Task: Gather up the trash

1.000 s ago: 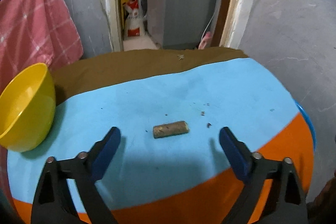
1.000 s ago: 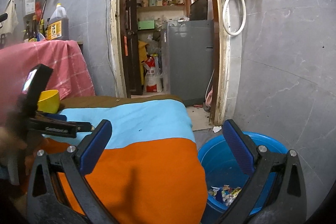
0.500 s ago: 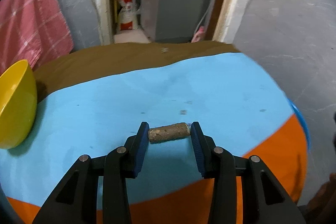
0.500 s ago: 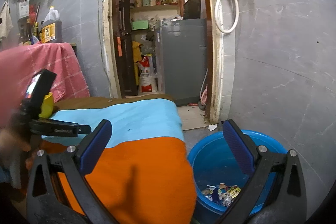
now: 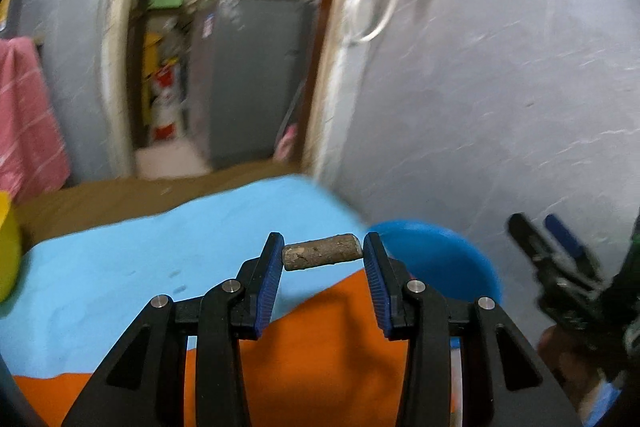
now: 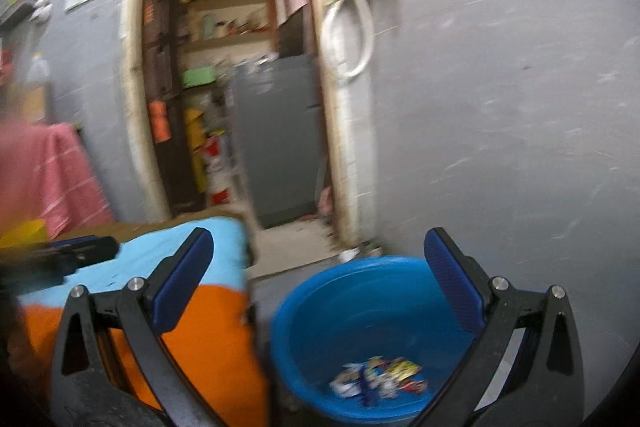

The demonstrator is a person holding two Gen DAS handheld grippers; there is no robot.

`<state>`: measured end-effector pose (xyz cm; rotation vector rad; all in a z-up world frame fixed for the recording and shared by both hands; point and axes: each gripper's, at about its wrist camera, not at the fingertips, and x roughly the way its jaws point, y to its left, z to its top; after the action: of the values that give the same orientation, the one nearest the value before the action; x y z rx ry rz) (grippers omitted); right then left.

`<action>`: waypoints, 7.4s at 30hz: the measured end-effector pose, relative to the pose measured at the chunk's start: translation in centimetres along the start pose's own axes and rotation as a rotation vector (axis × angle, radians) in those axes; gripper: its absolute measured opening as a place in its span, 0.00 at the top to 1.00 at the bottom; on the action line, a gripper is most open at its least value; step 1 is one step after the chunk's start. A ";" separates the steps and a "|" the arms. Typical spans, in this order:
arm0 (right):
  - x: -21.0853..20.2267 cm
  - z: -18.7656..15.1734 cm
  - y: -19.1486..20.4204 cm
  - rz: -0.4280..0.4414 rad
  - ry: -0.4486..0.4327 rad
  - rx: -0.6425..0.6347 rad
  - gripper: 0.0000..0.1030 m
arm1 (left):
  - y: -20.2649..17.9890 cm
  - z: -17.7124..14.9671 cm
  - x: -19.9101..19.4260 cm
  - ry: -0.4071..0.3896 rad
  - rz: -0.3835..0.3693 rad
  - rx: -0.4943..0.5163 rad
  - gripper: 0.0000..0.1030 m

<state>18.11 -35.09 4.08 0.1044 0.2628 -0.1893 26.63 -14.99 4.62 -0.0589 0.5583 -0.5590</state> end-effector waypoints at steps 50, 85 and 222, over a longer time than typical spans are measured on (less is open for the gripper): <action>-12.3 -0.1 -0.9 -0.090 -0.213 -0.028 0.00 | -2.8 -5.2 -10.4 -0.231 0.113 -0.056 0.02; -19.5 -7.2 4.7 -0.012 -0.156 -0.067 0.00 | -1.9 -14.9 -19.9 -0.272 0.344 -0.075 0.02; -18.8 -7.5 5.7 0.000 -0.110 -0.081 0.00 | -4.0 -16.1 -19.1 -0.249 0.372 -0.038 0.02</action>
<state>-0.49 -25.36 2.35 0.0138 0.1609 -0.1840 2.94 -6.95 0.98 -0.0586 0.3249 -0.1745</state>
